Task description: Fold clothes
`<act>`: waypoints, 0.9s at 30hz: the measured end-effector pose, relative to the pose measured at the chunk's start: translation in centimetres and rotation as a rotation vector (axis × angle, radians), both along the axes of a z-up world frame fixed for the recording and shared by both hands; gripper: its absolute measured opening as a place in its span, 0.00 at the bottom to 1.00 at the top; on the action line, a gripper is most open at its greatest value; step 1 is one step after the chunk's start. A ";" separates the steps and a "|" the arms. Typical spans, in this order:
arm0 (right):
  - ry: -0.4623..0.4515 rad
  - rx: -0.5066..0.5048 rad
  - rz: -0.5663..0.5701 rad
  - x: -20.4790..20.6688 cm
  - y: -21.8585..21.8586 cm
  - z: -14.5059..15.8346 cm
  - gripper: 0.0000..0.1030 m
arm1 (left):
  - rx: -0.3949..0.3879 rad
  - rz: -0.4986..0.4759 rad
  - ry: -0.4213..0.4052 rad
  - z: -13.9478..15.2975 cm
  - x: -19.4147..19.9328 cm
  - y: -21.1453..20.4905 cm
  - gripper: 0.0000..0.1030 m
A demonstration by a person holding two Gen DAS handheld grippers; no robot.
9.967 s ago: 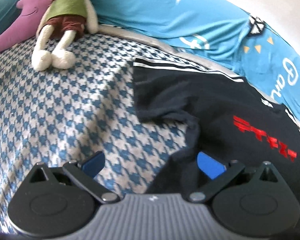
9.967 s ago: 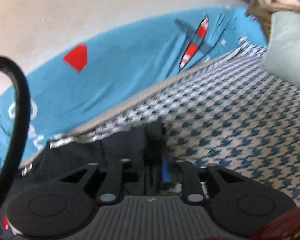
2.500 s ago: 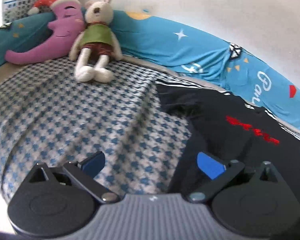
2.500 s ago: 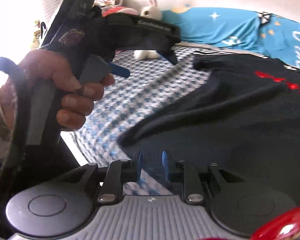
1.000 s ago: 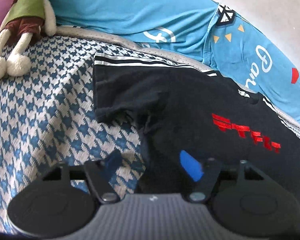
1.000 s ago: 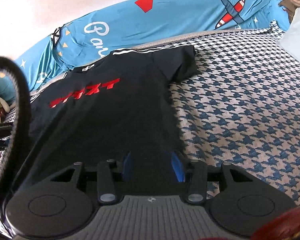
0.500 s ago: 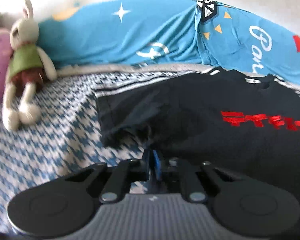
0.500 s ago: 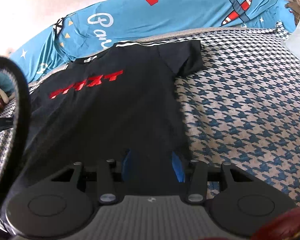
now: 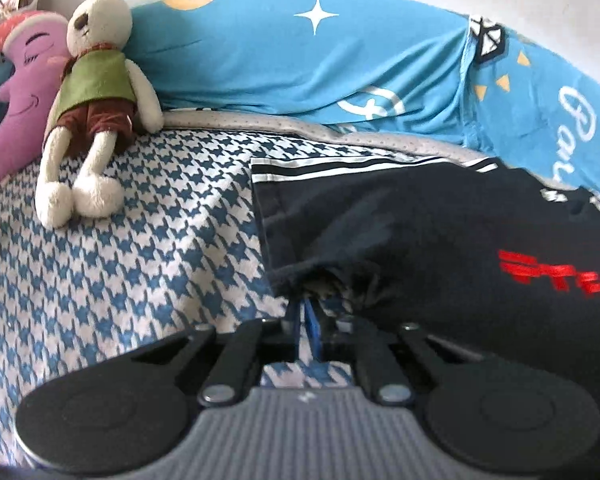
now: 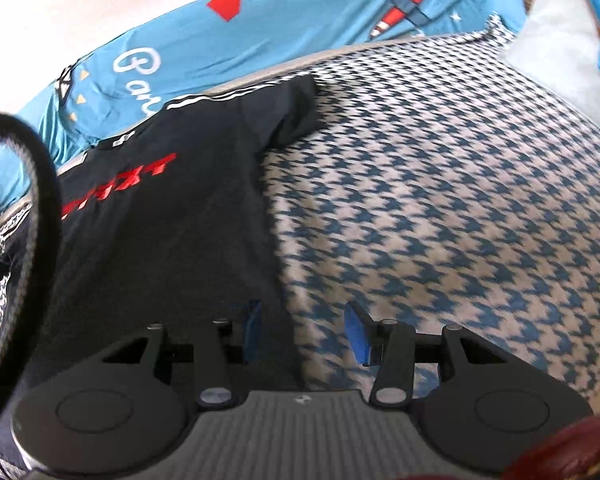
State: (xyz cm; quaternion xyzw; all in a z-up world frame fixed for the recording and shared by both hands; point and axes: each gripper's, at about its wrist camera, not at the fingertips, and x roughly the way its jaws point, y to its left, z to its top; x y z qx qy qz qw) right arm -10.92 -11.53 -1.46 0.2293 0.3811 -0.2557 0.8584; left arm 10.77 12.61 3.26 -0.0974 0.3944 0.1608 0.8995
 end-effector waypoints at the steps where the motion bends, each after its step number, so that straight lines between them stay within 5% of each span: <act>1: 0.001 0.002 -0.005 -0.4 -0.1 0.0 0.44 | 0.002 -0.012 -0.007 0.2 -0.3 -0.3 0.09; 14: -0.024 0.069 0.005 -4.3 1.7 -0.5 0.44 | -0.023 -0.174 0.003 1.2 -4.9 -4.2 0.12; 22: 0.009 -0.038 0.090 -3.8 5.3 -1.1 0.43 | -0.041 -0.200 0.013 1.0 -7.9 -5.8 0.21; 27: 0.022 -0.086 0.086 -3.6 5.8 -1.1 0.11 | -0.047 -0.190 0.027 0.5 -9.4 -6.1 0.21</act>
